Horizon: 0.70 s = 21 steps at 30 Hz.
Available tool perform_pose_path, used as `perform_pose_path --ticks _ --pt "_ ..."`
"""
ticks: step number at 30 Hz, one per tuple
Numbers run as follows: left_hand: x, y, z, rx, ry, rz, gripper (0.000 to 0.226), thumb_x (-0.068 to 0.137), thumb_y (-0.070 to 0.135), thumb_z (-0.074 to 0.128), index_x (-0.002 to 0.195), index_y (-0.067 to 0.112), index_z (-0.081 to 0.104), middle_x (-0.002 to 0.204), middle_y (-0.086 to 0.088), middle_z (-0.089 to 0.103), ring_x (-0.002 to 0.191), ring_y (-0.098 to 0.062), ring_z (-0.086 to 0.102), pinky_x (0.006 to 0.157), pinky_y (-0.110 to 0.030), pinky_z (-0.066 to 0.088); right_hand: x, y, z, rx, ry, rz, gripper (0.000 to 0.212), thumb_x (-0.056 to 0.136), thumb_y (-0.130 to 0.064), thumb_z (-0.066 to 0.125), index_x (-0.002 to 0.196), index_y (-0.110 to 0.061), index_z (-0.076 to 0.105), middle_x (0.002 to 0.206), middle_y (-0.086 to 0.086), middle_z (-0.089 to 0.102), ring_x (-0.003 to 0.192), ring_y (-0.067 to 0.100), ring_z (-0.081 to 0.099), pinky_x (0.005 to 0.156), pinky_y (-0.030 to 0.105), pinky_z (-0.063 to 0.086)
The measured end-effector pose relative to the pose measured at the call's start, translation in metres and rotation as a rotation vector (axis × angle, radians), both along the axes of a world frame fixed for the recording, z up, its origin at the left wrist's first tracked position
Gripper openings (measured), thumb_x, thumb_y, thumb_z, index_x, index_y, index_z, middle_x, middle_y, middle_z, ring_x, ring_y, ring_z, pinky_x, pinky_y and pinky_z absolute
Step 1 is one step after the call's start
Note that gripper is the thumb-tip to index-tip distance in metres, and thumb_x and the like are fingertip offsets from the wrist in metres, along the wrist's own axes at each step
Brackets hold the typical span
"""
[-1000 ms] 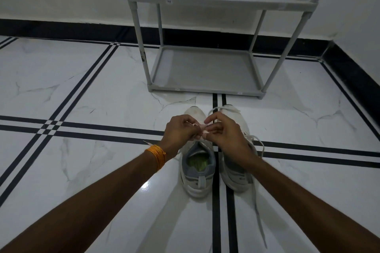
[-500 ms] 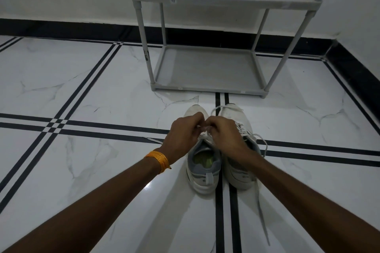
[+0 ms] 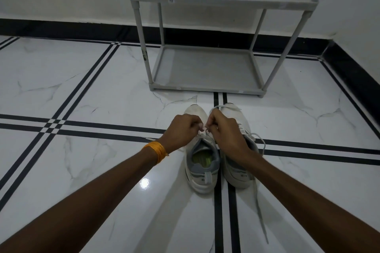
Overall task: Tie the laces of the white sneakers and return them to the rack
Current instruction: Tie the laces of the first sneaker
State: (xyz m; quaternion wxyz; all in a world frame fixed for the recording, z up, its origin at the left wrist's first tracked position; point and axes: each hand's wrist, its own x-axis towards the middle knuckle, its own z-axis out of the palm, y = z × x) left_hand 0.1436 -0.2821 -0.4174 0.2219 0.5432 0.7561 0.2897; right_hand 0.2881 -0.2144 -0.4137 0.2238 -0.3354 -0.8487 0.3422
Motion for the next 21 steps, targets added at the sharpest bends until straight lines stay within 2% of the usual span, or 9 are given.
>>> perform_pose_path --ticks 3,6,8,11,13,16,19,20,21 --pt "0.003 0.002 0.008 -0.153 -0.463 0.111 0.024 0.097 0.022 0.052 0.096 0.009 0.072 0.090 -0.007 0.066 0.082 -0.017 0.057 0.069 -0.025 0.045 -0.002 0.004 0.000 0.024 0.002 0.014 0.017 0.088 -0.004 0.057 0.085 -0.020 0.054 0.078 -0.001 0.066 0.071 0.017 0.063 0.065 0.046 0.054" --pt "0.003 0.003 0.011 -0.149 -0.627 0.172 0.025 0.096 0.019 0.054 0.098 0.003 0.073 0.097 -0.016 0.066 0.086 -0.020 0.057 0.074 -0.027 0.048 0.001 0.008 0.001 0.167 -0.081 0.038 0.017 0.080 -0.016 0.070 0.093 -0.023 0.061 0.106 -0.003 0.064 0.103 0.017 0.055 0.090 0.040 0.049" --pt "0.002 0.001 0.010 -0.132 -0.651 0.181 0.027 0.096 0.018 0.053 0.100 0.000 0.073 0.099 -0.015 0.068 0.090 -0.020 0.058 0.076 -0.026 0.049 0.004 0.010 0.004 0.318 -0.150 0.057 0.021 0.078 -0.027 0.073 0.098 -0.023 0.067 0.119 -0.001 0.061 0.115 0.020 0.049 0.098 0.041 0.040" --pt "0.001 0.001 0.008 -0.117 -0.645 0.163 0.026 0.095 0.015 0.055 0.099 -0.003 0.072 0.089 -0.008 0.067 0.090 -0.021 0.058 0.076 -0.025 0.049 0.001 0.009 0.012 0.552 -0.206 0.099 0.015 0.080 -0.027 0.073 0.090 -0.017 0.072 0.104 0.002 0.066 0.102 0.025 0.055 0.086 0.044 0.044" --pt "-0.002 0.001 0.009 -0.091 -0.628 0.145 0.022 0.093 0.016 0.060 0.098 0.000 0.074 0.089 -0.011 0.070 0.087 -0.021 0.061 0.075 -0.026 0.049 -0.002 0.011 0.014 0.619 -0.223 0.103 0.012 0.081 -0.025 0.072 0.087 -0.014 0.071 0.095 0.004 0.065 0.093 0.025 0.056 0.080 0.043 0.045" --pt "-0.010 -0.003 0.013 -0.053 -0.646 0.162 0.018 0.090 0.016 0.066 0.099 0.004 0.075 0.092 -0.013 0.075 0.081 -0.019 0.067 0.066 -0.023 0.050 0.002 0.012 0.015 0.459 -0.194 0.066 0.011 0.087 -0.026 0.066 0.088 -0.015 0.067 0.097 0.000 0.060 0.095 0.018 0.050 0.085 0.036 0.041" --pt "-0.019 -0.010 0.007 -0.015 -0.696 0.247 0.016 0.088 0.013 0.068 0.099 0.002 0.075 0.087 -0.013 0.075 0.075 -0.017 0.070 0.060 -0.022 0.053 0.016 0.014 0.015 0.333 -0.183 0.054 0.009 0.088 -0.022 0.063 0.083 -0.015 0.061 0.094 -0.003 0.055 0.091 0.015 0.046 0.082 0.031 0.040" --pt "-0.023 -0.013 0.002 0.000 -0.602 0.269 0.015 0.087 0.013 0.070 0.097 0.003 0.075 0.084 -0.012 0.075 0.072 -0.017 0.070 0.059 -0.020 0.054 0.023 0.016 0.013 0.323 -0.237 0.054 0.010 0.088 -0.021 0.062 0.082 -0.014 0.060 0.092 -0.002 0.054 0.088 0.015 0.047 0.080 0.031 0.041" --pt "-0.028 -0.017 -0.004 0.016 -0.422 0.268 0.015 0.085 0.014 0.072 0.095 0.004 0.076 0.083 -0.010 0.075 0.069 -0.016 0.070 0.058 -0.020 0.055 0.030 0.019 0.011 0.325 -0.321 0.054 0.010 0.088 -0.021 0.061 0.080 -0.013 0.060 0.091 0.000 0.055 0.086 0.017 0.048 0.077 0.032 0.043"
